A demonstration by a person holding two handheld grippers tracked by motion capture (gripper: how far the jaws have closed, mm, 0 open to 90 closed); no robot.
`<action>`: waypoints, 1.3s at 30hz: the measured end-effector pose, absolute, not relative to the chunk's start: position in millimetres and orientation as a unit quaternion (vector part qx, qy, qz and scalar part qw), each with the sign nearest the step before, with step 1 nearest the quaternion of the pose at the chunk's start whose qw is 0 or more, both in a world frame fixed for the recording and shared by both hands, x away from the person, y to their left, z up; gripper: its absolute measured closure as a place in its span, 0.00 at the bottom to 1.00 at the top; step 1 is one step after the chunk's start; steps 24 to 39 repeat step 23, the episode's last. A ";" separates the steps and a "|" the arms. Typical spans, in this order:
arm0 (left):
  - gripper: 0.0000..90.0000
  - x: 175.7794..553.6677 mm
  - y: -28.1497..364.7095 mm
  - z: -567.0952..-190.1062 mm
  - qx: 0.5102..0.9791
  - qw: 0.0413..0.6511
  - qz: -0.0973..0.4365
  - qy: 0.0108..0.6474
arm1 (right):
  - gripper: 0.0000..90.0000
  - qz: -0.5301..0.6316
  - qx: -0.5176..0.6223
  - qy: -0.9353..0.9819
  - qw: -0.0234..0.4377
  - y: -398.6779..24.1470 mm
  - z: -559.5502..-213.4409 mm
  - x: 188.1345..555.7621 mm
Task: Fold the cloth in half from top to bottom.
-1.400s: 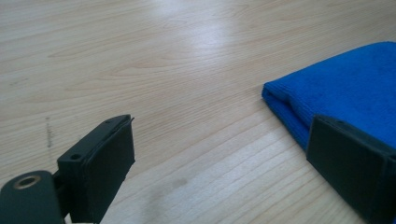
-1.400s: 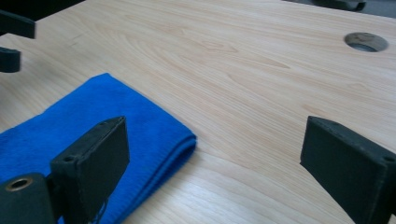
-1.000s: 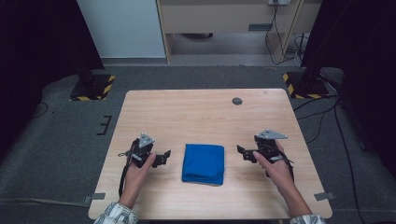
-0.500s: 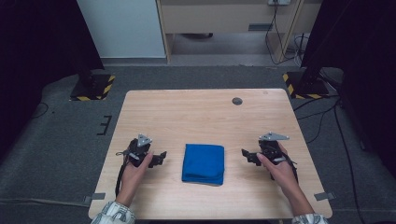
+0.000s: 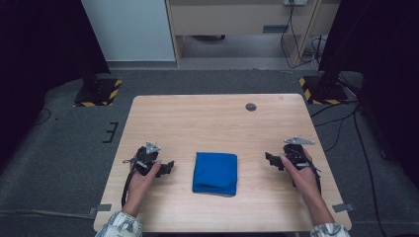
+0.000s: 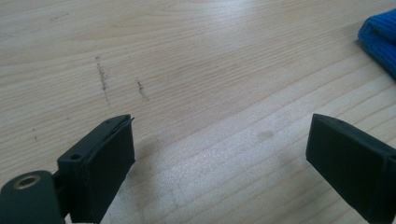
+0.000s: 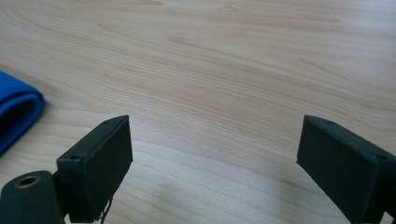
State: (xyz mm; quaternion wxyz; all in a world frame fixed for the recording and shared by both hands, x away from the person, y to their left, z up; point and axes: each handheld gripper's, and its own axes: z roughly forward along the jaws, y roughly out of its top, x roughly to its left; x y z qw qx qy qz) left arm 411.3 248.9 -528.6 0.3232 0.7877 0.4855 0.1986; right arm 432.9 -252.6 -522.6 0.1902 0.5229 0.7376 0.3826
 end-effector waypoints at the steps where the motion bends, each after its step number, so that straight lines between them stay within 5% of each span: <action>1: 0.08 411.6 248.9 -529.4 0.788 0.322 0.198 0.486 | 0.11 0.380 0.525 0.738 0.190 -254.2 -523.9 433.6; 39: 0.02 415.4 252.0 -537.2 0.789 0.323 0.201 0.483 | 0.10 0.327 0.506 0.769 0.214 -247.4 -538.9 434.8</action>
